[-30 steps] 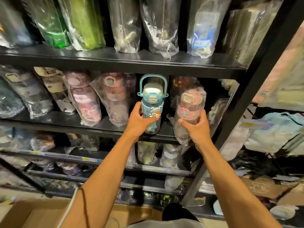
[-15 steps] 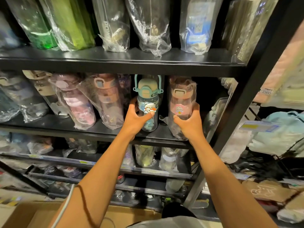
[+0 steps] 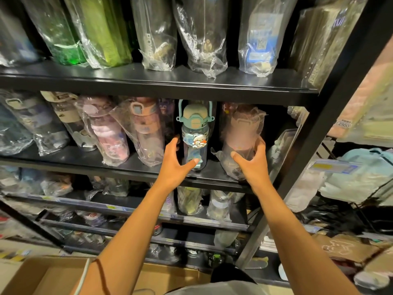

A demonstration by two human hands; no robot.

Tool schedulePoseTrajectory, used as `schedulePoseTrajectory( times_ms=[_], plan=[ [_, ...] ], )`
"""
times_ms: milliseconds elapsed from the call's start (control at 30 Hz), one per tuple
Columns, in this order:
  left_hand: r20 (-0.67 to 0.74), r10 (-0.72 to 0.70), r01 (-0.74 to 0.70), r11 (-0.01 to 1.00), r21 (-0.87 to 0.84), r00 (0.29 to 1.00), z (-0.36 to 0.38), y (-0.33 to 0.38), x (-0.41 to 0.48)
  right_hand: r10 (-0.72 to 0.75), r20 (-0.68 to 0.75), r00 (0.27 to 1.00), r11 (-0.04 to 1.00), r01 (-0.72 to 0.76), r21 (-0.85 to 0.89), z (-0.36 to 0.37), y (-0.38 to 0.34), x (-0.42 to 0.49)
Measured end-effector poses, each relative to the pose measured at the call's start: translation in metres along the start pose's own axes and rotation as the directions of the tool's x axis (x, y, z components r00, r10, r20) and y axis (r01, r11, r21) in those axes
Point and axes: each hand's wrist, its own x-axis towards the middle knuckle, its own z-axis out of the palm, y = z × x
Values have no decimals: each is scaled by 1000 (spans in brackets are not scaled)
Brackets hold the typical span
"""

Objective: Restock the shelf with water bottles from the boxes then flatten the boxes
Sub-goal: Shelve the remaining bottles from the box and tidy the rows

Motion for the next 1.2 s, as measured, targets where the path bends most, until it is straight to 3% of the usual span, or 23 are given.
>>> schedulePoseTrajectory(
  times_ms=[167, 233, 333, 467, 600, 767, 967, 1200],
  plan=[
    [-22, 118, -111, 973, 200, 993, -17, -19, -23, -3, -35, 999, 995, -1, -101, -13, -33, -9],
    [-15, 232, -211, 908, 362, 973, -24, -30, -34, -31, -61, 998, 985, 20, -174, -19, -56, -9],
    [111, 349, -353, 775, 524, 931, -32, -42, -43, -19, -78, 997, 966, -2, -260, -27, -92, -7],
    [236, 345, -412, 646, 643, 909, -32, -56, -43, 15, -45, 999, 908, -33, -417, -25, -119, 6],
    [257, 373, -435, 549, 714, 892, -25, -75, -42, 46, -36, 998, 854, -59, -518, -19, -129, 13],
    [199, 412, -414, 539, 733, 889, -18, -86, -43, 78, -61, 995, 873, -98, -477, -15, -124, 17],
    [181, 404, -395, 544, 741, 896, -18, -87, -38, 155, -126, 980, 937, -186, -296, -14, -109, 23],
    [217, 352, -391, 563, 728, 910, -23, -80, -35, 80, -135, 988, 959, -113, -259, -14, -107, 25]
  ],
)
